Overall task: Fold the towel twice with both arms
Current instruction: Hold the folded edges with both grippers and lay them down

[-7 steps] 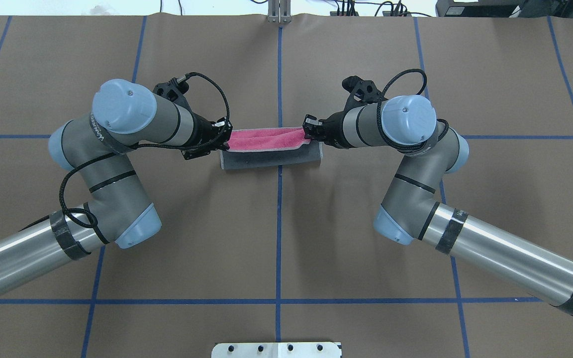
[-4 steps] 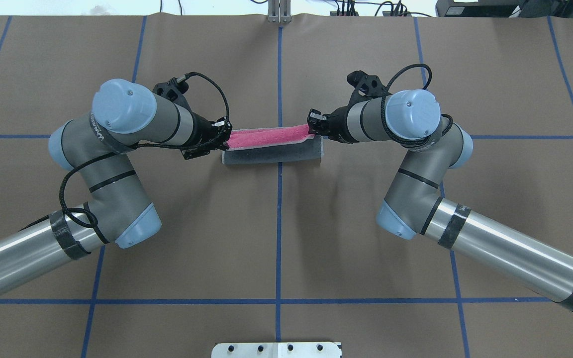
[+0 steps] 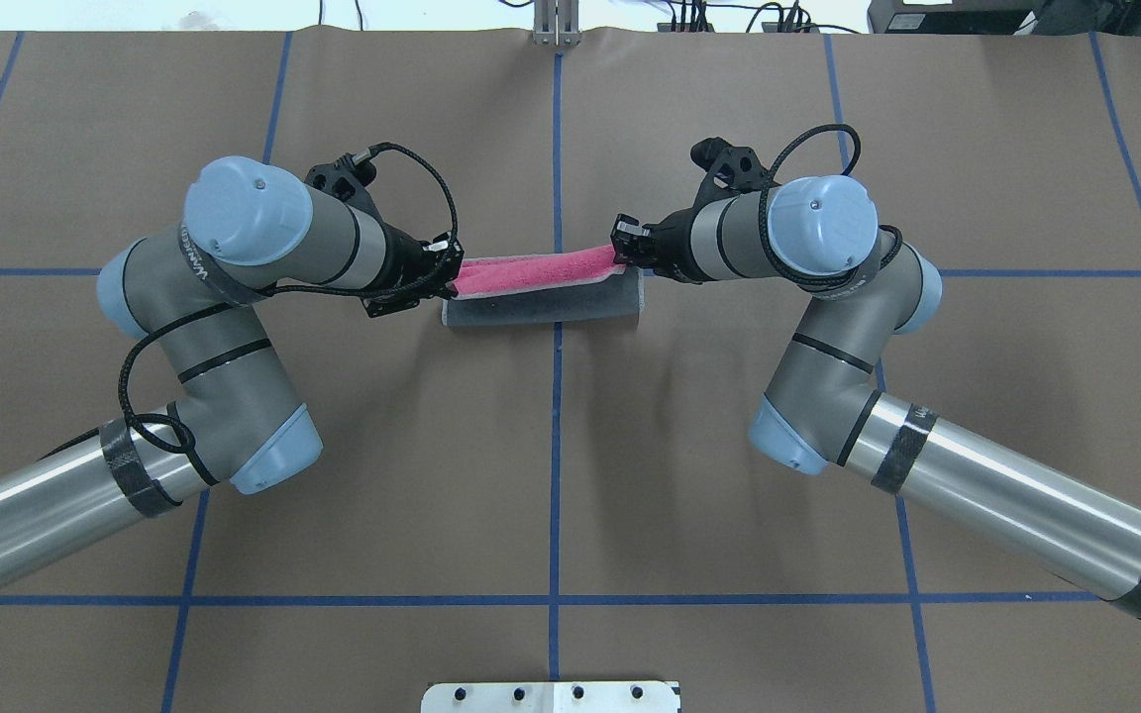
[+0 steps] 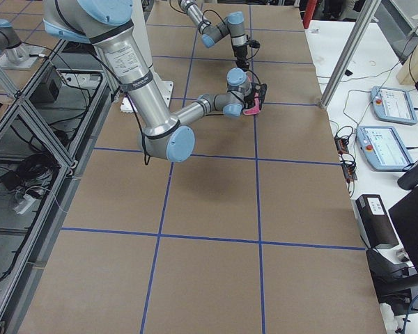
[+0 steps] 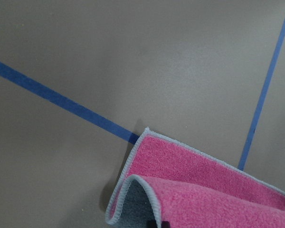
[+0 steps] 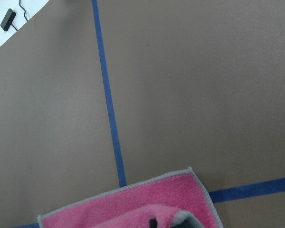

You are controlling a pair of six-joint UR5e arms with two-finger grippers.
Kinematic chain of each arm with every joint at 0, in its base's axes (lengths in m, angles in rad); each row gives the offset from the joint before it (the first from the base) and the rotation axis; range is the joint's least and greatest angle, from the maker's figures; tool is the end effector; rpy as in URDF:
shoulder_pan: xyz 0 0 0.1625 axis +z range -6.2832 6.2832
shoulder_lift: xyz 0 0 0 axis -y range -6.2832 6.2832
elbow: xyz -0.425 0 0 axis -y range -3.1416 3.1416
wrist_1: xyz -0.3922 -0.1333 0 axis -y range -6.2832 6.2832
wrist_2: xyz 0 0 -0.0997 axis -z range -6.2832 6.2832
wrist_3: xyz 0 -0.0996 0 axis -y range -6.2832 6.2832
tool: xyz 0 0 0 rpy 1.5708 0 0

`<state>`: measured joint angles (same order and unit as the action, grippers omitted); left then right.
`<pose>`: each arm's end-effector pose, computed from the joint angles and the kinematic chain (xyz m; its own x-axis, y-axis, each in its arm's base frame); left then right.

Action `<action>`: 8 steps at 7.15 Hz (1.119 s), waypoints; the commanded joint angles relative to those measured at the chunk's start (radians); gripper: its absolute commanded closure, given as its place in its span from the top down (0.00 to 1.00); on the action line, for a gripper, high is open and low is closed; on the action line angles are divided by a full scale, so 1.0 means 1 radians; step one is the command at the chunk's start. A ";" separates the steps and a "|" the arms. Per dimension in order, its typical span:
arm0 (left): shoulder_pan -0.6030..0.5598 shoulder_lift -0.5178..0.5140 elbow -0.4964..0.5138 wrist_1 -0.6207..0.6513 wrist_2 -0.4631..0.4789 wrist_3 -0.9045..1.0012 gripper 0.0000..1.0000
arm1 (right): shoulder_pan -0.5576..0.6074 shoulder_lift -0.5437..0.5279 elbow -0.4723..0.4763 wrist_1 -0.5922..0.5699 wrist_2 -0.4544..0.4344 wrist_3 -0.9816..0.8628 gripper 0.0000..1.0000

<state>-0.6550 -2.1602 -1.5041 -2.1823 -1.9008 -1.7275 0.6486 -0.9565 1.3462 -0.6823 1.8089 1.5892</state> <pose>0.4965 -0.5087 0.2695 0.2776 -0.3994 -0.8737 0.3915 0.8776 -0.2768 -0.5148 -0.5280 0.2933 0.2223 0.1910 0.9561 -0.4112 0.9075 -0.0856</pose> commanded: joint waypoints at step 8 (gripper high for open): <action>0.021 0.029 -0.048 0.010 -0.017 -0.033 0.00 | -0.023 -0.008 0.008 0.003 0.006 -0.002 0.00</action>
<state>-0.6351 -2.1294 -1.5564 -2.1735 -1.9172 -1.7598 0.6263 -0.9620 1.3544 -0.6796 1.8142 1.5888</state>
